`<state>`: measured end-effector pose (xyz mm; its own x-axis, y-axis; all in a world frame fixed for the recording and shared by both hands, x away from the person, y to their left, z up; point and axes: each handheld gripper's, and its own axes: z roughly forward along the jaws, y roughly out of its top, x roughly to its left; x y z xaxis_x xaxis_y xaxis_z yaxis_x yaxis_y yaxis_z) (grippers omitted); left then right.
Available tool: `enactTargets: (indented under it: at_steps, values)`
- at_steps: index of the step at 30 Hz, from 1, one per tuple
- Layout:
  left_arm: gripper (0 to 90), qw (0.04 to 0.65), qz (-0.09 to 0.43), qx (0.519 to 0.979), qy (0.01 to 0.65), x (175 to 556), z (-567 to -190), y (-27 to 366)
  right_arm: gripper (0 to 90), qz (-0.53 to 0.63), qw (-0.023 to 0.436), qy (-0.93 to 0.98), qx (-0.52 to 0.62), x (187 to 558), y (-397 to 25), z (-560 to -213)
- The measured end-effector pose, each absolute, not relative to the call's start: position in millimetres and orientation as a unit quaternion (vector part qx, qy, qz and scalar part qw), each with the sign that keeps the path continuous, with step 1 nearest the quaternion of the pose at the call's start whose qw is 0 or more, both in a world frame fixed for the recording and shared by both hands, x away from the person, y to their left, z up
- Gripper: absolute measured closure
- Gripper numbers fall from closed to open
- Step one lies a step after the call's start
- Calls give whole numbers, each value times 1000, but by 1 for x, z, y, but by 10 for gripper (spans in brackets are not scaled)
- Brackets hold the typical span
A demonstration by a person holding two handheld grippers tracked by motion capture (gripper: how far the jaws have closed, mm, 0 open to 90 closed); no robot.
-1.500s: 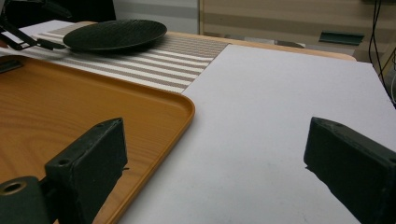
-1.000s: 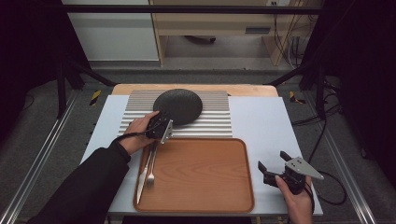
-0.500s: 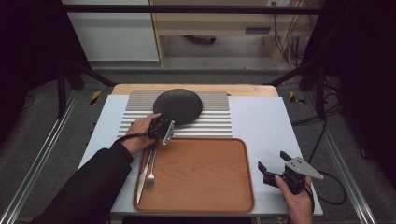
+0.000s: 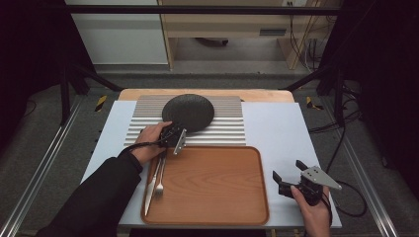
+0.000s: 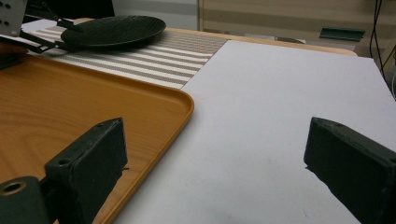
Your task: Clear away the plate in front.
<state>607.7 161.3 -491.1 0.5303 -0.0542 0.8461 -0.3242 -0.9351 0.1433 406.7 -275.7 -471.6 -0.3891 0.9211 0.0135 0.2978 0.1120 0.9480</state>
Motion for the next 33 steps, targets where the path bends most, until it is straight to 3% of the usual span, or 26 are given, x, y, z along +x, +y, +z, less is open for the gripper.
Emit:
enactTargets:
  at_steps: [8,12,33]
  values:
    - [684,138,472,862,-124,609,-493,160,63,489,315,675,454,407,-275,-472]
    - [785,131,464,866,-134,608,-495,160,64,489,315,675,453,407,-275,-472]
    - [869,120,506,843,-135,601,-489,153,67,489,315,674,456,407,-276,-473]
